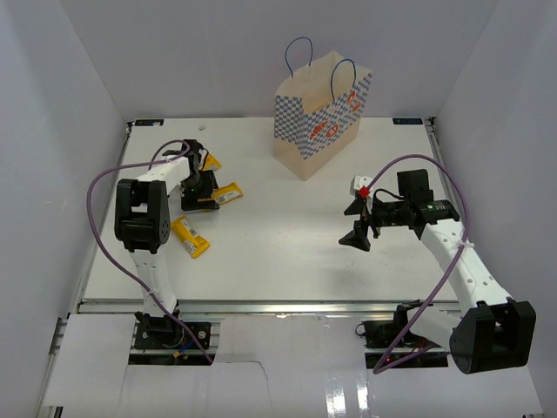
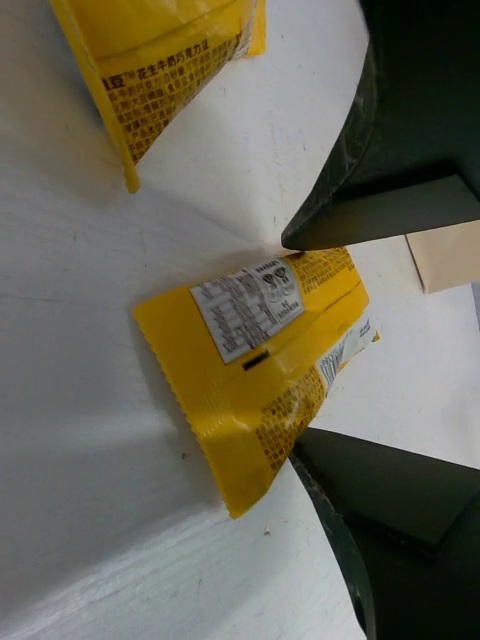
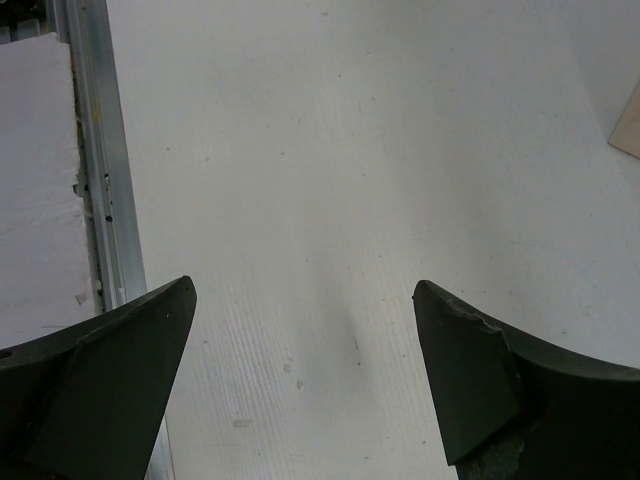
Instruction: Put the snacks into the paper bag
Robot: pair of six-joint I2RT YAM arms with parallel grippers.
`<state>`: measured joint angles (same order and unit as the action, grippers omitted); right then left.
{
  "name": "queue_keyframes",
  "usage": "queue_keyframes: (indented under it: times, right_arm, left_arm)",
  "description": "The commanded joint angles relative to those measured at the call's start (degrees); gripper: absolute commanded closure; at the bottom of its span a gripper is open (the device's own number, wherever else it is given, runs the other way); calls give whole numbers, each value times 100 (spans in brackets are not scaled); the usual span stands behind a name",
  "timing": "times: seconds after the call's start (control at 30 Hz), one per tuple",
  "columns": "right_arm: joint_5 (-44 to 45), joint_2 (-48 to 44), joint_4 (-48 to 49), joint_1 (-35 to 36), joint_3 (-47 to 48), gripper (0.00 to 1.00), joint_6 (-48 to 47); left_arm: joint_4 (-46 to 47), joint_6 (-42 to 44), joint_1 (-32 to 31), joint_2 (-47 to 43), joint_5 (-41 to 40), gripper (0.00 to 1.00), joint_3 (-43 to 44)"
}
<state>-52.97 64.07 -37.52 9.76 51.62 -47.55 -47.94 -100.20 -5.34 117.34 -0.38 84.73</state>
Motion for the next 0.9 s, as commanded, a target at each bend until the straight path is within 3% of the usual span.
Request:
queue_keyframes:
  times: [0.0,0.1,0.17,0.2,0.4,0.53,0.7,0.87]
  right_arm:
    - [-231,-88,43,-27,-72,5,79]
    - [-275,-114,43,-44,-195,4,105]
    - [-293,-132,25,-44,-257,4,106]
    - [-302,-132,34,-53,-275,4,114]
    - [-311,-106,51,-53,-266,4,71]
    - [-284,-97,52,-71,-266,4,44]
    - [-249,-18,60,-97,-249,4,-9]
    - [-249,96,87,-97,-161,4,-18]
  left_arm:
    - [-277,290,139,509,-506,23,-79]
    - [-259,492,227,676,-463,31,26]
    - [-155,747,244,729,-445,46,88]
    - [-102,887,244,720,-454,59,79]
    - [443,1528,244,309,-243,84,-254]
    - [917,2117,236,-227,-147,89,-658]
    - [1682,3839,227,-1053,555,99,-888]
    - [2691,5324,139,-1643,1460,100,-896]
